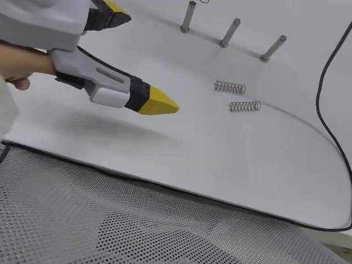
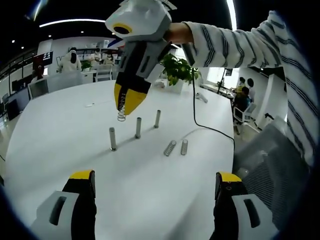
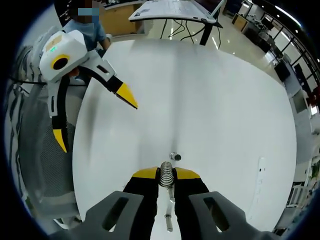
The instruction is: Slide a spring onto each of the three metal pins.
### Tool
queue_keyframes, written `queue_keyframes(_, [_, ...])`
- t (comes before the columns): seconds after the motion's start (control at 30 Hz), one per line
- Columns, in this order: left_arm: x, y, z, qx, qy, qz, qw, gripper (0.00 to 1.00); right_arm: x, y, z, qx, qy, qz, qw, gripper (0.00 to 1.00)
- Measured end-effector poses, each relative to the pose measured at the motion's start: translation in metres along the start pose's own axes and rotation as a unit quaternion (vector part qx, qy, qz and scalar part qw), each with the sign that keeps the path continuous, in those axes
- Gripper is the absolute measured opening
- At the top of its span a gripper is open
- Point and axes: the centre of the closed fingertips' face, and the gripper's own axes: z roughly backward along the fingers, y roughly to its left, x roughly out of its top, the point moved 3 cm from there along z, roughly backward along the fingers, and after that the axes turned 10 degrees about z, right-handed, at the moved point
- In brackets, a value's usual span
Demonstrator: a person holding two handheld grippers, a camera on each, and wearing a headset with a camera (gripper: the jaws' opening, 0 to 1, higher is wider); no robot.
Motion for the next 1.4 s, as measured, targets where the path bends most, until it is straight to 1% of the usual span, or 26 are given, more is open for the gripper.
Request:
queue_keyframes(0.03, [0.001, 0.0, 0.0, 0.0, -0.002, -0.002, 1.0, 0.98, -0.002, -0.002, -0.004, 0.003, 0.007, -0.001, 1.0, 0.08])
queue_keyframes(0.2, [0.003, 0.001, 0.0, 0.001, -0.007, -0.002, 1.0, 0.98, -0.002, -0.008, -0.013, 0.002, 0.011, -0.005, 0.9999, 0.08])
queue_keyframes(0.33, [0.004, 0.001, -0.001, 0.002, -0.008, -0.002, 1.0, 0.98, -0.001, -0.012, -0.015, 0.003, 0.011, -0.007, 0.9999, 0.08])
queue_keyframes(0.5, [0.004, 0.002, -0.002, 0.003, -0.008, -0.002, 1.0, 0.98, -0.002, -0.016, -0.017, 0.004, 0.017, -0.005, 0.9998, 0.08])
queue_keyframes(0.6, [0.004, 0.001, -0.003, 0.003, -0.007, -0.002, 1.0, 0.98, -0.003, -0.017, -0.021, 0.008, 0.017, -0.008, 0.9998, 0.08])
queue_keyframes(0.77, [0.005, 0.0, -0.004, 0.002, -0.009, -0.002, 1.0, 0.98, -0.004, -0.016, -0.026, 0.011, 0.025, -0.005, 0.9996, 0.08])
queue_keyframes(0.9, [0.006, 0.0, -0.004, 0.002, -0.008, -0.002, 1.0, 0.98, -0.004, -0.016, -0.031, 0.013, 0.035, 0.004, 0.9993, 0.08])
queue_keyframes(1.03, [0.007, 0.0, -0.004, 0.001, -0.01, -0.001, 1.0, 0.98, -0.004, -0.017, -0.037, 0.018, 0.042, 0.004, 0.9989, 0.08])
queue_keyframes(1.13, [0.007, 0.0, -0.004, 0.002, -0.01, -0.005, 0.9999, 0.96, -0.007, -0.017, -0.042, 0.02, 0.052, 0.009, 0.9984, 0.08])
queue_keyframes(1.4, [0.011, -0.003, -0.004, -0.002, -0.014, -0.003, 0.9999, 0.97, -0.011, -0.016, -0.053, 0.028, 0.062, 0.009, 0.9976, 0.08])
